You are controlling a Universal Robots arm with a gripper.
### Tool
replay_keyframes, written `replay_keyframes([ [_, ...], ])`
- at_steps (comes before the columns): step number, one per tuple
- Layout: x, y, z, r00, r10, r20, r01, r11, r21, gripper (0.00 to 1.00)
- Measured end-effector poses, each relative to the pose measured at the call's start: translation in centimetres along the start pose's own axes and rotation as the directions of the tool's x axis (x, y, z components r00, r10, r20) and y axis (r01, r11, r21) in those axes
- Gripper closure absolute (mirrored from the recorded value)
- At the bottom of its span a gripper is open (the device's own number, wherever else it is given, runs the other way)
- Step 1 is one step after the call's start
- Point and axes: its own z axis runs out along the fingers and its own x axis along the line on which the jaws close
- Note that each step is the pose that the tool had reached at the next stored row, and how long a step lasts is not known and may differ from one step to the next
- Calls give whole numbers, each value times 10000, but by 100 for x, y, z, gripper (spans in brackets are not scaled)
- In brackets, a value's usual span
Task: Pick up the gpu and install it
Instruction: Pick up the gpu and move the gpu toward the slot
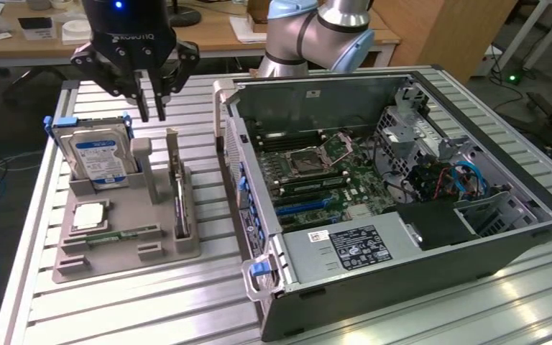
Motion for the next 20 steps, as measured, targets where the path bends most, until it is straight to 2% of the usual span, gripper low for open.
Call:
replay_keyframes([
  [1,0,0,0,10000,0,0,0,10000,0,71],
  [2,0,0,0,10000,0,0,0,10000,0,71],
  [5,0,0,0,10000,0,0,0,10000,0,53],
  [8,0,0,0,10000,0,0,0,10000,0,47],
  [9,1,3,1,10000,1,1,-1,10000,9,42],
  [10,0,5,1,10000,-3,-1,3,10000,26,42],
  [11,-5,5,4,10000,-22,-22,22,10000,54,35],
  [12,-12,5,8,10000,-52,-49,52,10000,78,35],
  [15,-35,6,23,9996,-243,-137,245,9997,92,35],
  [20,-48,7,54,9986,-503,-154,504,9987,90,35],
])
